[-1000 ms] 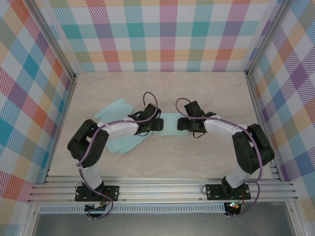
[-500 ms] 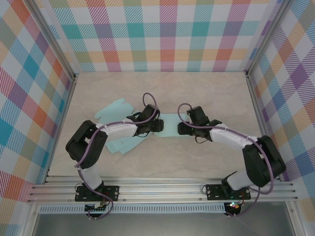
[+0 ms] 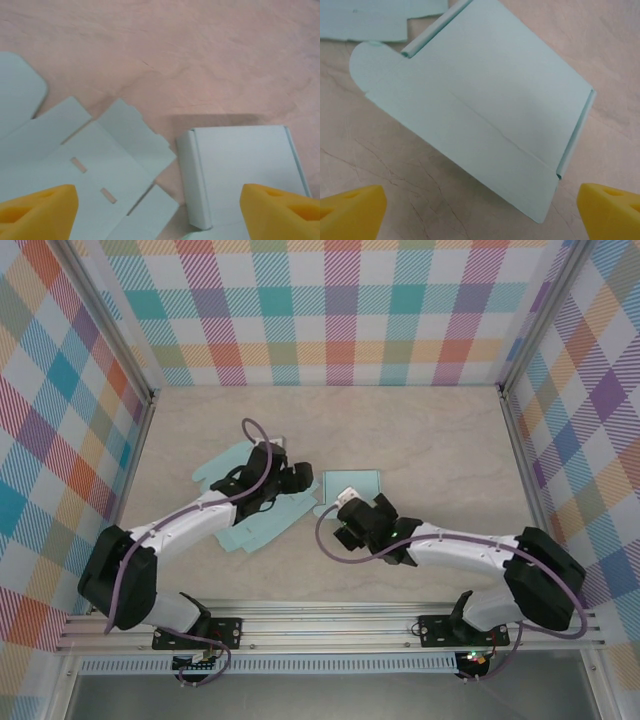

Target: Fold the paper box

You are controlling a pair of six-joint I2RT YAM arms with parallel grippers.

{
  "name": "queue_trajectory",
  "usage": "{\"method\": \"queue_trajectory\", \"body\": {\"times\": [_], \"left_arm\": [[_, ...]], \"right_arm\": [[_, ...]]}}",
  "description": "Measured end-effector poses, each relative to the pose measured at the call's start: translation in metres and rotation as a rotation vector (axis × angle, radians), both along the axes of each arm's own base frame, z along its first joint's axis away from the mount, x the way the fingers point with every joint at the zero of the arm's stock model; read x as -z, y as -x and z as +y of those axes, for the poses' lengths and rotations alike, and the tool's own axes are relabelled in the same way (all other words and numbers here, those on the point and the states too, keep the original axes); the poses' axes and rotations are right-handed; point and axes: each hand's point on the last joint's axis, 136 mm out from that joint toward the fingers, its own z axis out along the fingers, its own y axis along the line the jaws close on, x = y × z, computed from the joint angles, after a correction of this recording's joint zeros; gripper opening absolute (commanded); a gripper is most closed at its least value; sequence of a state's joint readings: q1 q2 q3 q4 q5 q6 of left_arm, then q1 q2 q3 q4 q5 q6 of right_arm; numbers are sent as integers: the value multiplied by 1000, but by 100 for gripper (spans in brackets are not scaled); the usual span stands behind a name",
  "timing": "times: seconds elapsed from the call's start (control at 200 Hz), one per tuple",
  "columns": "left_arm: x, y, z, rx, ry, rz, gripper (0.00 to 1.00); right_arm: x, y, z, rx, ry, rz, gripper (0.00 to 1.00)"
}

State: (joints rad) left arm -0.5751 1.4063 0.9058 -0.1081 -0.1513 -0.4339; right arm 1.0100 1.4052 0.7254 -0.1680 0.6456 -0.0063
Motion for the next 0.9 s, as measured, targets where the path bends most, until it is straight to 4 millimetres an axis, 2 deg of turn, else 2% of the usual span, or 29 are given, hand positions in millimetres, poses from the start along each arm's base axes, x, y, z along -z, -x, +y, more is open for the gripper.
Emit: {"method": "queue_trajectory", "body": {"times": [0.205, 0.38, 0.575, 0.75, 0.9], "left_arm": [[15, 7, 31, -79, -18, 33, 86], [18, 13, 44, -111, -15, 41, 86], [7, 16, 56, -140, -3, 15, 86], [1, 21, 66, -160, 1, -3, 86], [0, 22, 67, -162, 4, -7, 86]], "right_arm": [[32, -7, -2, -29, 218, -43, 100], [35, -24, 8, -37, 286, -108, 97], [37, -43, 21, -28, 308, -150, 78], [34, -57, 19, 1, 304, -164, 58], [32, -61, 18, 9, 307, -173, 46]]}}
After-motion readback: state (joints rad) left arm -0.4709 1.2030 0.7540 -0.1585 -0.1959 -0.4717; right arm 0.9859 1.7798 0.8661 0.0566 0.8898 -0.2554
